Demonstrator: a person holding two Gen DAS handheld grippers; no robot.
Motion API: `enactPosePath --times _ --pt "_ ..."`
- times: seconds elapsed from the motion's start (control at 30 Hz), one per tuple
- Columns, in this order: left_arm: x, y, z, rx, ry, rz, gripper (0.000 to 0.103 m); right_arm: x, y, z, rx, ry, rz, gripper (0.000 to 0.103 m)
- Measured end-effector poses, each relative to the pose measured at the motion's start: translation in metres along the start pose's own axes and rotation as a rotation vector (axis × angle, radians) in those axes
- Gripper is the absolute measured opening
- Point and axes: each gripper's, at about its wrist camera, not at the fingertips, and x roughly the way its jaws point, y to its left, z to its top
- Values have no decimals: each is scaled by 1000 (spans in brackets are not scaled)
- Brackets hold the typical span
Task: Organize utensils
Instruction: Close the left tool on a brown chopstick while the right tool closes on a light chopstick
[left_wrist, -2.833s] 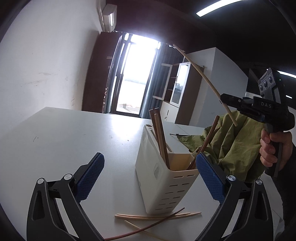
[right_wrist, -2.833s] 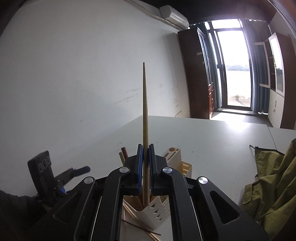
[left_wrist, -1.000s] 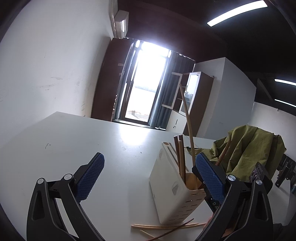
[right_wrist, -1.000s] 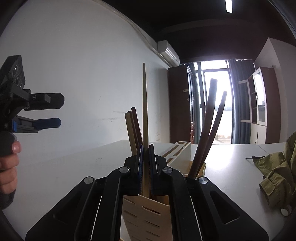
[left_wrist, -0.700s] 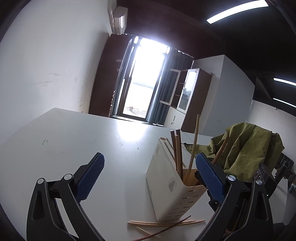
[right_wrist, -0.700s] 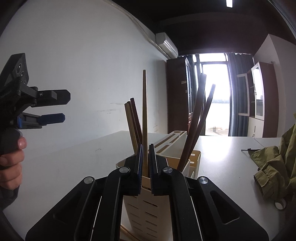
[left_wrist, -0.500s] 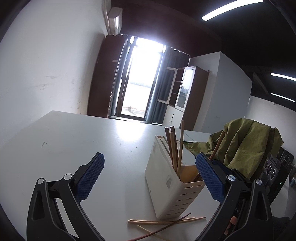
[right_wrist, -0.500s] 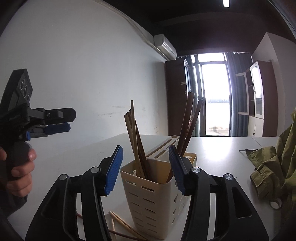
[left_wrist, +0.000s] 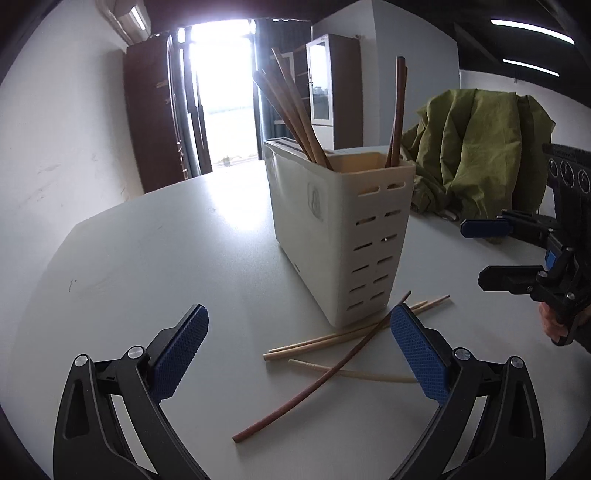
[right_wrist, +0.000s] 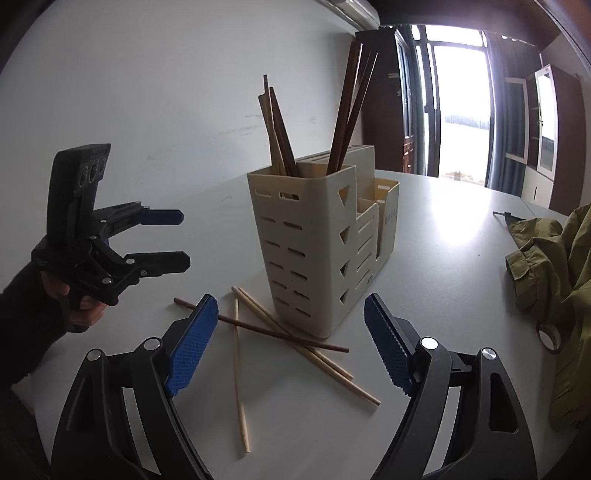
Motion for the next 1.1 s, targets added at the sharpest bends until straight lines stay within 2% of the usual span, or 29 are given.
enactPosePath --times 0.1,0.13,0.17,0.2,0.27,0.3,0.37,0.5,0.63,0.83,0.9,0.97,1.0,1.03,1.07,1.1 --pt "9 -6 -11 87 52 3 96 18 13 -11 -14 105 40 81" --pt "12 -5 -14 103 69 -4 93 25 16 -14 -11 146 55 81" --pt "16 -3 -17 111 90 -11 84 31 20 -18 -8 181 76 77" --pt "19 1 -19 112 115 -19 79 37 25 -22 -6 214 90 64" --pt "25 7 -23 105 150 -28 63 49 32 -30 -6 280 99 53" --pt "27 12 -25 103 165 -34 59 52 34 -33 -5 299 96 49" --pt "29 19 -32 111 193 -54 50 55 35 -41 0 334 106 48" --pt "28 28 -50 163 237 -119 50 43 31 -55 2 351 112 48" --pt "34 31 -63 183 274 -134 50 36 32 -67 6 370 95 48" --pt "43 26 -61 179 251 -134 50 32 41 -73 -20 361 76 48" --pt "45 27 -60 179 250 -131 49 30 43 -73 -25 361 59 39" --pt "47 30 -61 172 255 -140 37 31 44 -73 -32 362 44 34" --pt "47 31 -61 165 255 -152 35 28 44 -73 -34 362 33 29" --pt "48 31 -61 157 255 -162 27 29 44 -72 -36 363 18 25" --pt "49 31 -61 154 255 -169 21 30 44 -72 -39 364 7 16" --pt "49 30 -61 156 255 -166 21 28 44 -71 -42 365 -4 9"
